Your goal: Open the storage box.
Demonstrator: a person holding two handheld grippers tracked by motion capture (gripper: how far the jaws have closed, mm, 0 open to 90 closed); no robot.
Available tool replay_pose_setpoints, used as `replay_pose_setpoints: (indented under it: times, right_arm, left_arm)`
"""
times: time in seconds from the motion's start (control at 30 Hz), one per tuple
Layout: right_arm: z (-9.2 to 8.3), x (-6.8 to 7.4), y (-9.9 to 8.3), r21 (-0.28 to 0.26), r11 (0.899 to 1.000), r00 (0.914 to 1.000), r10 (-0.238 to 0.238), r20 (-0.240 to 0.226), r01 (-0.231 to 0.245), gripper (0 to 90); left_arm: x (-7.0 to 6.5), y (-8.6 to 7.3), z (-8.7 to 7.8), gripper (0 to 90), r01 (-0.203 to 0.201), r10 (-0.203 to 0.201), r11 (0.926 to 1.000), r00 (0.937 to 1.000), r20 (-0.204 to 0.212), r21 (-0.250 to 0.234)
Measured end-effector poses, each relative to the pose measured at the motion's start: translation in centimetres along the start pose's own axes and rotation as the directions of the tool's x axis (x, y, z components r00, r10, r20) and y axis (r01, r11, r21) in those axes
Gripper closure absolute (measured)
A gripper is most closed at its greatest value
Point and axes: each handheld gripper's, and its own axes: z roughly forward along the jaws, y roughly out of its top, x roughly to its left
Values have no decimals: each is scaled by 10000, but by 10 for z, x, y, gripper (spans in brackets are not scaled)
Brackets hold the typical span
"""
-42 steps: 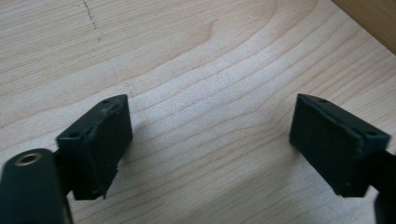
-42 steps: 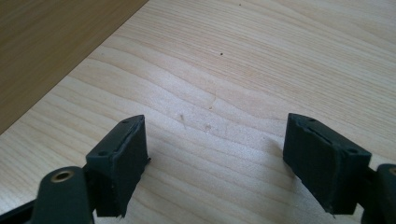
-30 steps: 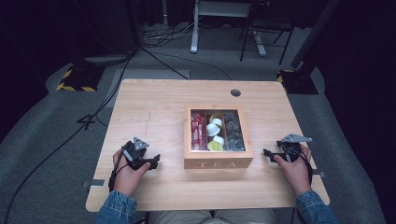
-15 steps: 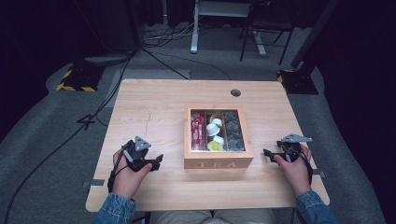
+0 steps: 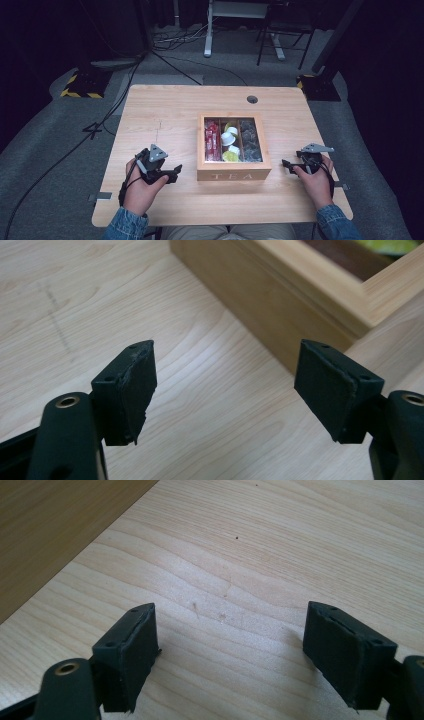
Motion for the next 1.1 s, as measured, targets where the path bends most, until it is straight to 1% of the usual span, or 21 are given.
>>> replay_pose_setpoints:
  times: [0.03, 0.07, 0.13, 0.2, 0.23, 0.27, 0.3, 0.37, 0.43, 0.47, 0.5, 0.53, 0.6, 0.67, 0.7, 0.73, 0.9, 1.0, 1.03, 1.1]
  right_arm:
    - [0, 0, 0, -1, 10000, 10000, -1, 1, 1, 219]
    - [0, 0, 0, -1, 10000, 10000, -1, 1, 1, 219]
    - [0, 0, 0, 2, 10000, 10000, -3, 1, 3, 219]
    - [0, 0, 0, 2, 10000, 10000, -3, 1, 3, 219]
    - [0, 0, 0, 2, 10000, 10000, -5, 1, 5, 219]
    - [0, 0, 0, 3, 10000, 10000, 0, 5, 0, 220]
    - [0, 0, 0, 4, 10000, 10000, 4, 8, -4, 219]
    - [0, 0, 0, 4, 10000, 10000, 5, 8, -5, 219]
    - [0, 0, 0, 2, 10000, 10000, 2, 10, -2, 219]
    - [0, 0, 0, 2, 10000, 10000, 2, 10, -2, 219]
    - [0, 0, 0, -1, 10000, 10000, 10, 9, -10, 219]
    - [0, 0, 0, 0, 10000, 10000, 11, 10, -11, 219]
    - [0, 0, 0, 1, 10000, 10000, 12, 9, -12, 219]
    - [0, 0, 0, 0, 10000, 10000, 11, 10, -11, 219]
    - [0, 0, 0, 0, 10000, 10000, 11, 10, -11, 219]
    - [0, 0, 0, 0, 10000, 10000, 9, 10, -9, 219]
    - [0, 0, 0, 0, 10000, 10000, 14, 9, -14, 219]
    - [0, 0, 0, -1, 10000, 10000, 11, 8, -11, 219]
    - [0, 0, 0, 1, 10000, 10000, 13, 9, -13, 220]
    - [0, 0, 0, 0, 10000, 10000, 10, 9, -10, 219]
  left_arm:
    - [0, 0, 0, 253, 0, 0, 10000, 10000, 0, 0]
    - [-3, 2, 1, 253, 17, -16, 9999, 10000, 96, -116]
    - [-9, 5, 1, 255, -141, 147, 9997, 9994, 321, -208]
    - [-14, 8, 2, 258, -191, 204, 9994, 9987, 462, -283]
    - [-16, 9, 2, 258, -318, 333, 9990, 9981, 510, -305]
    - [-18, 10, 3, 259, -325, 342, 9990, 9978, 559, -321]
    - [-22, 11, 3, 259, -312, 337, 9989, 9966, 751, -340]
    - [-24, 11, 4, 260, -360, 393, 9985, 9959, 820, -421]
    - [-29, 12, 7, 263, -346, 403, 9979, 9934, 1072, -547]
    - [-29, 12, 7, 264, -346, 403, 9979, 9934, 1072, -547]
    - [-31, 12, 8, 264, -286, 352, 9979, 9926, 1162, -579]
    - [-33, 12, 9, 266, -333, 409, 9974, 9915, 1235, -632]
    - [-37, 11, 12, 268, -235, 334, 9973, 9890, 1441, -701]
    - [-41, 10, 16, 270, -174, 314, 9964, 9850, 1695, -835]
    - [-41, 10, 16, 271, -174, 314, 9964, 9850, 1695, -835]
    - [-45, 9, 20, 271, -69, 240, 9957, 9821, 1867, -921]
    - [-49, 5, 28, 277, -76, 271, 9951, 9796, 1992, -982]
    - [-51, 2, 33, 282, -10, 185, 9962, 9797, 1997, -875]
    - [-50, 1, 34, 285, -60, 229, 9962, 9808, 1939, -875]
    - [-51, -1, 37, 298, -34, 182, 9968, 9827, 1846, -804]
